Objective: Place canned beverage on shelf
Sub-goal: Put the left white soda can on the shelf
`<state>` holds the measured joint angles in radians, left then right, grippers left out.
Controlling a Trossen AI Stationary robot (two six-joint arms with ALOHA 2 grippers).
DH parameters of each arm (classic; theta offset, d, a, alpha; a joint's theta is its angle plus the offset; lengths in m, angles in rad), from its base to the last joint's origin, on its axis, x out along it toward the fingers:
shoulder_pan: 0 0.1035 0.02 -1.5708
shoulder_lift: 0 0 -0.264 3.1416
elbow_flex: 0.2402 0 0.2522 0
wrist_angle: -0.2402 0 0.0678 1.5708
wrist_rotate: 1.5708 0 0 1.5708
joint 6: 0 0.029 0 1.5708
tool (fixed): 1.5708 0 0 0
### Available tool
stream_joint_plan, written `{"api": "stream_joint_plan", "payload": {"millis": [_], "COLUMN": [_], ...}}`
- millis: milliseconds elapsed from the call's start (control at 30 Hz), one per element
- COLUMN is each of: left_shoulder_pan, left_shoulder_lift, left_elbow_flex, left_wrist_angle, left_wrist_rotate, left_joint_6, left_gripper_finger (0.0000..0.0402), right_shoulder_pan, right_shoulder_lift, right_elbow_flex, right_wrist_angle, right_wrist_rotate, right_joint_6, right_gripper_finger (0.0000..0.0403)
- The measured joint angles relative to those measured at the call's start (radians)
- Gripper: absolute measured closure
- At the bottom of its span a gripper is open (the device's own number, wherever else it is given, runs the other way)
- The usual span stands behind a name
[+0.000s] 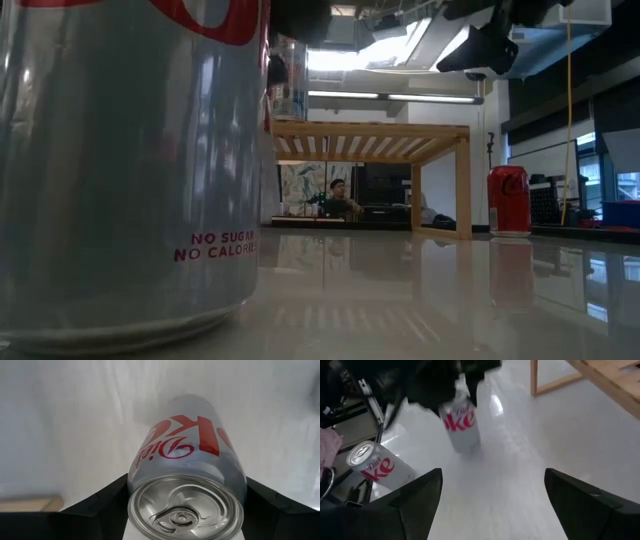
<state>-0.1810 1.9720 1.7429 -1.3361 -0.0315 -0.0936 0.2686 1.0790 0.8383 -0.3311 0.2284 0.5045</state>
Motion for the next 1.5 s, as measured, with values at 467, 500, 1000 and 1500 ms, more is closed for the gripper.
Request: {"api": "stream_joint_plan", "payload": {"millis": [467,500,1000,1500], "left_shoulder_pan": [-0.029,-0.031,-0.091,-0.216], "left_shoulder_lift": [0.066,0.066,0.009,-0.514], "left_elbow_flex": [0.029,0.029,0.114,-0.357], "left_wrist_angle": [0.018,0.018,-0.103,0.239], "left_wrist_rotate": [-0.006,-0.008,-0.089,-0.142], "left_joint_6": [0.08,0.08,0.029,-0.373], "left_gripper_finger": [0.0083,0.0079,0.0042,0.0041], "right_shoulder_pan": [-0.001,-0.001,-0.001,0.001], "right_shoulder_lift": [0.0,0.0,0.047,0.412], "right_elbow_flex": [0.0,0.0,0.0,0.0], "right_wrist_angle": [-0.001,-0.001,0.037,0.479], "right_wrist_rotate": [0.033,0.033,0.009,-0.091], "right_joint_6": [-0.011,-0.011,-0.038,-0.175], "right_gripper_finger": [0.0063,0.0063,0.0063,0.0063]}}
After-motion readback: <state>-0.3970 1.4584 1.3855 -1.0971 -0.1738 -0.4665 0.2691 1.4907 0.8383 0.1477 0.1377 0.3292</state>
